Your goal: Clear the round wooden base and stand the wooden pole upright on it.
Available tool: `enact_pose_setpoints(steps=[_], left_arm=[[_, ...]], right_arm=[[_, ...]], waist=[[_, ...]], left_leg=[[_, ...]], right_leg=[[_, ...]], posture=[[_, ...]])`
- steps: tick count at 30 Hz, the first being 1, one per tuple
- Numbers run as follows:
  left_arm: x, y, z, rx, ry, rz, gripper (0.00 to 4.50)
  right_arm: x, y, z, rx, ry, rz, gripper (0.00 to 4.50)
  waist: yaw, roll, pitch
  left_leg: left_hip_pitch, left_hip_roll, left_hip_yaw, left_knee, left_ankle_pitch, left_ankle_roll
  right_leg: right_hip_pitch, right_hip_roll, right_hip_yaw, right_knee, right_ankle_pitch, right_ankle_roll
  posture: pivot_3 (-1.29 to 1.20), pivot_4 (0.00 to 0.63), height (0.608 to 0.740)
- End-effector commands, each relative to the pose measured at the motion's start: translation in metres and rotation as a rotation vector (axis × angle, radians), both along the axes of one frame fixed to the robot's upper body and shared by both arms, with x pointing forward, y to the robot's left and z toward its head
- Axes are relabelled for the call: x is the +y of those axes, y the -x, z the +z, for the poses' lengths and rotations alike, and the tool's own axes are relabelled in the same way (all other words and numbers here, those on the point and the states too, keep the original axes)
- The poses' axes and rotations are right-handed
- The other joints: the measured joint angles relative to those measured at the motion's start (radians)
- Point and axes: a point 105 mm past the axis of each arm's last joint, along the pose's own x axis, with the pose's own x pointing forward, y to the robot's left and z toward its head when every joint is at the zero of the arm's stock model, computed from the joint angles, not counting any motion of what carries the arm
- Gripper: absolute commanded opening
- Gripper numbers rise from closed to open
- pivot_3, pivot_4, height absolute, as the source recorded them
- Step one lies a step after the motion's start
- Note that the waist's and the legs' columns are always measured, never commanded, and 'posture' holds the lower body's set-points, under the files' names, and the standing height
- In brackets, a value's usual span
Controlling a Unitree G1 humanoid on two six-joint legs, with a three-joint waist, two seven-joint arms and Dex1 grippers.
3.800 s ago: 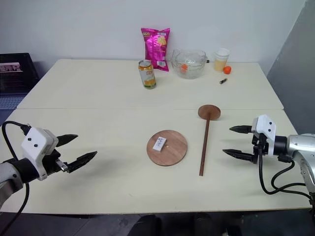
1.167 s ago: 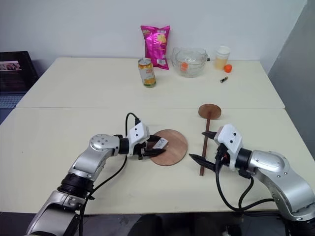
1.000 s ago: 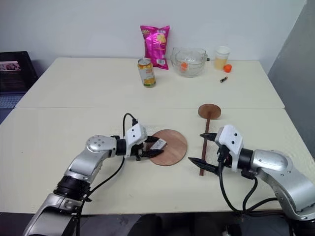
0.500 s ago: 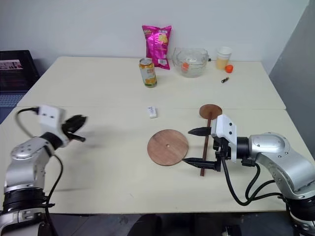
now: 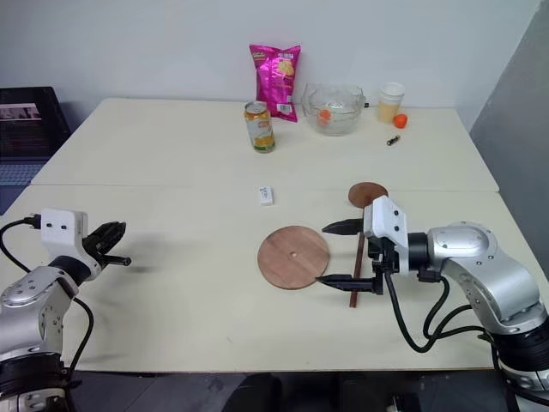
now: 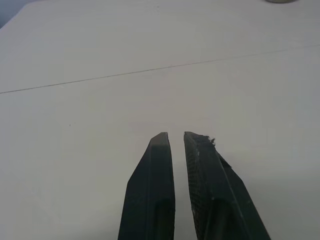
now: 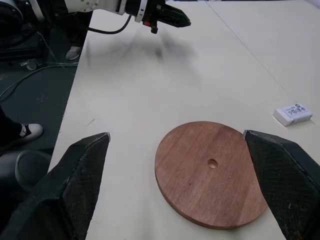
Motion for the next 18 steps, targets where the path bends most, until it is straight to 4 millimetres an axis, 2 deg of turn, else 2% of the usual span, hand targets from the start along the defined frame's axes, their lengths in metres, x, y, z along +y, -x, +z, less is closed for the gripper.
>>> enact_pose_setpoints(steps=[1, 4, 7, 9, 11, 14, 18], left_arm=[[-0.009, 0.006, 0.010, -0.013, -0.043, -0.073, 0.95], [-0.023, 0.012, 0.013, 0.001, -0.106, -0.164, 1.62], [-0.045, 0.020, 0.020, 0.010, -0.217, -0.302, 2.22], [-0.071, 0.029, 0.024, 0.031, -0.252, -0.453, 2.76], [-0.097, 0.039, 0.028, 0.048, -0.259, -0.606, 3.09], [-0.139, 0.054, 0.042, 0.071, -0.292, -0.853, 3.09], [-0.167, 0.069, 0.049, 0.109, -0.345, -1.035, 3.09]], right_arm=[[0.002, 0.002, 0.006, -0.039, -0.011, 0.005, 4.50], [0.001, 0.001, 0.007, -0.042, -0.018, -0.012, 4.50], [-0.003, -0.003, 0.009, -0.038, -0.029, -0.065, 4.50], [-0.009, -0.008, 0.009, -0.030, -0.025, -0.117, 4.50], [-0.016, -0.014, 0.008, -0.009, -0.011, -0.174, 4.50], [-0.031, -0.027, 0.006, 0.053, 0.009, -0.316, 4.50], [-0.043, -0.045, 0.003, 0.126, 0.040, -0.490, 4.50]], waist=[[0.000, 0.000, 0.000], [-0.001, 0.000, 0.000], [-0.001, 0.000, 0.000], [-0.001, 0.000, 0.000], [0.001, 0.000, 0.000], [0.003, 0.000, 0.000], [0.000, 0.001, 0.000]], left_leg=[[0.000, 0.000, 0.000, 0.000, 0.000, 0.000], [0.000, 0.000, 0.000, 0.000, 0.000, 0.000], [0.000, 0.000, 0.000, 0.000, 0.000, 0.000], [0.000, 0.000, 0.000, 0.000, 0.000, 0.000], [0.000, 0.000, 0.000, 0.000, 0.000, 0.000], [0.000, 0.000, 0.000, 0.000, 0.000, 0.000], [0.000, 0.000, 0.000, -0.001, 0.000, 0.000]], right_leg=[[0.000, 0.000, 0.000, 0.000, 0.000, 0.000], [0.000, 0.000, 0.000, 0.000, 0.000, 0.000], [0.000, 0.000, 0.000, 0.000, 0.000, 0.000], [0.000, 0.000, 0.000, 0.000, 0.000, 0.000], [0.000, 0.000, 0.000, 0.000, 0.000, 0.000], [0.000, -0.001, 0.001, -0.001, 0.000, 0.000], [0.000, 0.000, 0.001, 0.000, 0.000, -0.001]], posture=[[0.00, 0.150, 0.740], [0.00, 0.150, 0.740], [0.00, 0.150, 0.740], [0.00, 0.150, 0.740], [0.00, 0.150, 0.740], [0.00, 0.150, 0.740], [0.00, 0.150, 0.740]])
